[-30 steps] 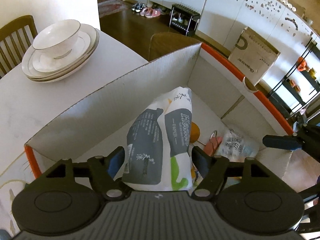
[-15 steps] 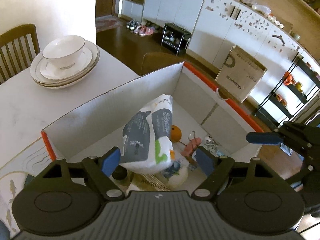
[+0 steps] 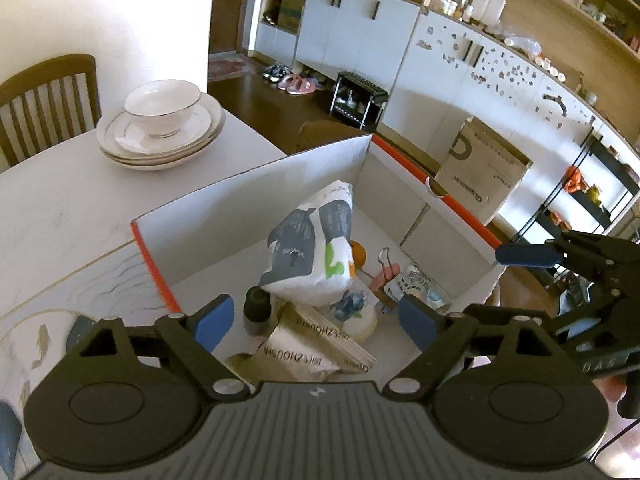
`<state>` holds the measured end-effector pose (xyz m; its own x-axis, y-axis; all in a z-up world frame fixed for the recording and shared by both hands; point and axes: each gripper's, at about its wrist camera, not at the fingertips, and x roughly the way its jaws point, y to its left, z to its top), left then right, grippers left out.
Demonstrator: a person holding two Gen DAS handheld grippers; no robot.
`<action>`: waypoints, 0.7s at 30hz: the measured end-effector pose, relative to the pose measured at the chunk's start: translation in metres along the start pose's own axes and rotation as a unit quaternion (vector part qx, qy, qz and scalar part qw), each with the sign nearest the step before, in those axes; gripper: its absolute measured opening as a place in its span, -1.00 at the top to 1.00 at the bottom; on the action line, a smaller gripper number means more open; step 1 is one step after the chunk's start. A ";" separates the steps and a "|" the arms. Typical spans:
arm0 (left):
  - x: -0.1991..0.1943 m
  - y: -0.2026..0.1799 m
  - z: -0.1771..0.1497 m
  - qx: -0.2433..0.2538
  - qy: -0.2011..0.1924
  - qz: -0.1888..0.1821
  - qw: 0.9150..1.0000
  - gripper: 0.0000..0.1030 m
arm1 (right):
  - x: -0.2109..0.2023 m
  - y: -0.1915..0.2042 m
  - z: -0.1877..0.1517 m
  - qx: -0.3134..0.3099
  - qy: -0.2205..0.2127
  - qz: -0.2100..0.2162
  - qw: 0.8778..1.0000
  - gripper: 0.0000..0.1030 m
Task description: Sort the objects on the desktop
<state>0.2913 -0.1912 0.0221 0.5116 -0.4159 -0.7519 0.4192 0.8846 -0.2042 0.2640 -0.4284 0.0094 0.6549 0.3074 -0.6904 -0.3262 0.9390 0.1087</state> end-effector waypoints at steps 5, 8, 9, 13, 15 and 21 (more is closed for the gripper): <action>-0.014 0.004 -0.008 -0.006 -0.015 -0.004 1.000 -1.00 | -0.007 0.005 0.000 0.009 -0.011 0.001 1.000 -0.72; -0.023 0.006 -0.013 -0.010 -0.025 -0.006 1.000 -1.00 | -0.013 0.009 -0.001 0.012 -0.020 0.003 1.000 -0.75; -0.026 0.006 -0.015 -0.012 -0.028 -0.008 1.000 -1.00 | -0.015 0.011 -0.002 0.013 -0.022 0.005 1.000 -0.77; -0.035 0.006 -0.022 -0.012 -0.036 -0.008 0.999 -1.00 | -0.023 0.017 -0.004 0.017 -0.031 0.009 0.999 -0.79; -0.041 0.004 -0.027 -0.008 -0.041 -0.004 0.999 -1.00 | -0.027 0.021 -0.005 0.017 -0.035 0.009 0.999 -0.80; -0.060 -0.004 -0.042 -0.003 -0.057 0.007 0.998 -1.00 | -0.042 0.031 -0.007 0.018 -0.050 0.016 0.998 -0.94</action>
<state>0.2274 -0.1607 0.0417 0.6002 -0.4243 -0.6780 0.4074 0.8917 -0.1974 0.2214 -0.4135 0.0369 0.7093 0.3499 -0.6119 -0.3254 0.9326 0.1560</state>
